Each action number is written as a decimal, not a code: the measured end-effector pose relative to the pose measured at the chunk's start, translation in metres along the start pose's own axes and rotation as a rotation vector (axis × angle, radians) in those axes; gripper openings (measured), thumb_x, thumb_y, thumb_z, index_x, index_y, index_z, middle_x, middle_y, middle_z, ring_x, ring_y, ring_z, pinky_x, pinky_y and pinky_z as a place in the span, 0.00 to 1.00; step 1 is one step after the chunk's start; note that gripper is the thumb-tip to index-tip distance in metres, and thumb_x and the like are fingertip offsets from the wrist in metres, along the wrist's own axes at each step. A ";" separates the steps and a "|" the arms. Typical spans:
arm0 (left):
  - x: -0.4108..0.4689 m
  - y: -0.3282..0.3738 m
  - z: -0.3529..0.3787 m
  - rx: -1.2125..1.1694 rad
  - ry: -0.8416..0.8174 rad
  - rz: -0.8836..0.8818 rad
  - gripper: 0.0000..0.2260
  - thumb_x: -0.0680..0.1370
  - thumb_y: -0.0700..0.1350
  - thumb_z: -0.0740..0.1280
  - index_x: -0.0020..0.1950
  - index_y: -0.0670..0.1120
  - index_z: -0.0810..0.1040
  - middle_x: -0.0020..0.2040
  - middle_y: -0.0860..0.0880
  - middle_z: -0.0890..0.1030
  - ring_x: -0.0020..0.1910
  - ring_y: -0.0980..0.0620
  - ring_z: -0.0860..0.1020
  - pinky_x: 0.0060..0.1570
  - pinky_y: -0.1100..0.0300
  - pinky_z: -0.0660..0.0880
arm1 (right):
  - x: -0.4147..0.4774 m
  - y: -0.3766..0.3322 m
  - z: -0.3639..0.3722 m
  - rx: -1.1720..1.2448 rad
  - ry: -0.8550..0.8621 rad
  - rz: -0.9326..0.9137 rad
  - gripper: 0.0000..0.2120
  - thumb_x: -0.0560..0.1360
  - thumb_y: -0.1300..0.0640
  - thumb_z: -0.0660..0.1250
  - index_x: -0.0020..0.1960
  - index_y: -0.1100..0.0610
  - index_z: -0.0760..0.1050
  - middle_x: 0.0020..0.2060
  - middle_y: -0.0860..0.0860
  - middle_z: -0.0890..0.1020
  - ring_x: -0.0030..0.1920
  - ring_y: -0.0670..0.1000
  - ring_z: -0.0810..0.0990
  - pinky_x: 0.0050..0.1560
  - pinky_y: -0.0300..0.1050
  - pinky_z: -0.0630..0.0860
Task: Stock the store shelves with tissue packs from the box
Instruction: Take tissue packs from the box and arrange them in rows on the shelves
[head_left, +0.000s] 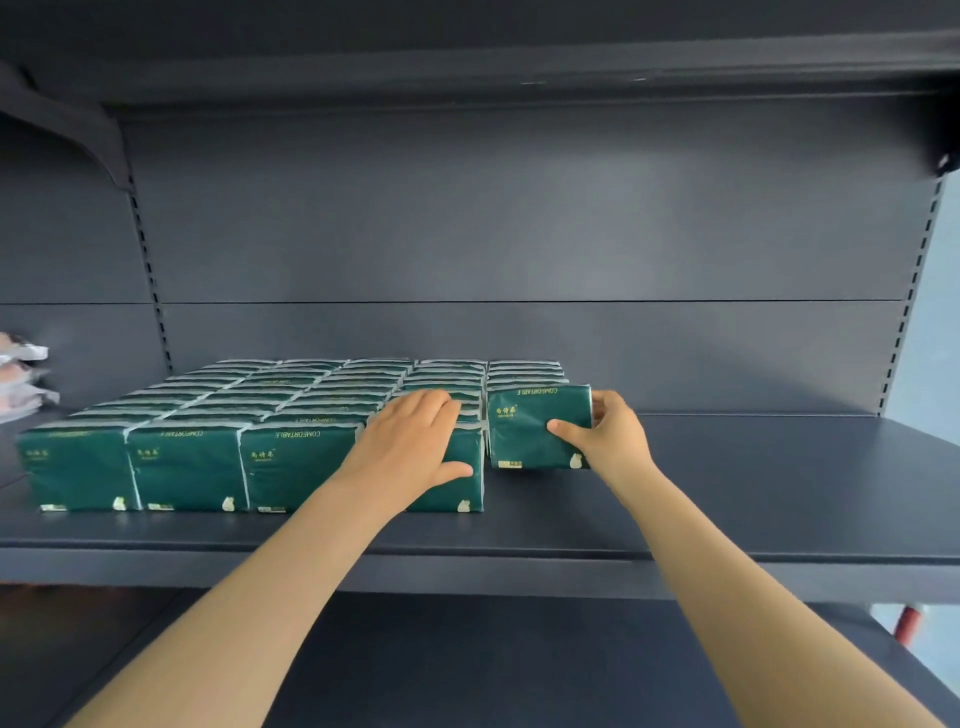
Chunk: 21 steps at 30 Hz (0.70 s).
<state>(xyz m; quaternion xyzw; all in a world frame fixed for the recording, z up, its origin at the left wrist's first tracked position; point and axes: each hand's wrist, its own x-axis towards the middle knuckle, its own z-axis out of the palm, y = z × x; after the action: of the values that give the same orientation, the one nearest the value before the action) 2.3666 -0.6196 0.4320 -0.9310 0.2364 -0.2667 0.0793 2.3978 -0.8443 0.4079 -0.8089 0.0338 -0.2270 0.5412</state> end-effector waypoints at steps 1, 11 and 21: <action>0.001 -0.002 0.002 -0.003 -0.014 0.000 0.31 0.77 0.60 0.62 0.73 0.42 0.62 0.72 0.47 0.64 0.72 0.48 0.62 0.71 0.56 0.58 | 0.003 0.003 0.006 -0.063 0.006 -0.003 0.22 0.70 0.55 0.75 0.59 0.57 0.70 0.52 0.50 0.77 0.48 0.49 0.75 0.50 0.48 0.77; 0.003 -0.007 0.021 -0.059 -0.021 -0.012 0.28 0.78 0.60 0.60 0.72 0.44 0.63 0.70 0.49 0.67 0.69 0.50 0.65 0.68 0.58 0.61 | 0.016 0.018 0.030 -0.466 0.065 -0.009 0.20 0.74 0.48 0.69 0.56 0.60 0.68 0.50 0.54 0.78 0.51 0.55 0.76 0.43 0.48 0.73; 0.005 -0.014 0.005 -0.040 -0.112 0.018 0.28 0.77 0.61 0.60 0.70 0.44 0.65 0.67 0.47 0.70 0.66 0.48 0.69 0.68 0.54 0.62 | 0.008 -0.005 0.019 -0.748 0.063 0.005 0.24 0.73 0.46 0.69 0.58 0.61 0.66 0.54 0.57 0.78 0.57 0.59 0.74 0.48 0.49 0.70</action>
<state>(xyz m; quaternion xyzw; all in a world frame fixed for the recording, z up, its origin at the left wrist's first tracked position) 2.3784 -0.6095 0.4340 -0.9437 0.2452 -0.2087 0.0763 2.4115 -0.8281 0.4088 -0.9432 0.1330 -0.2226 0.2078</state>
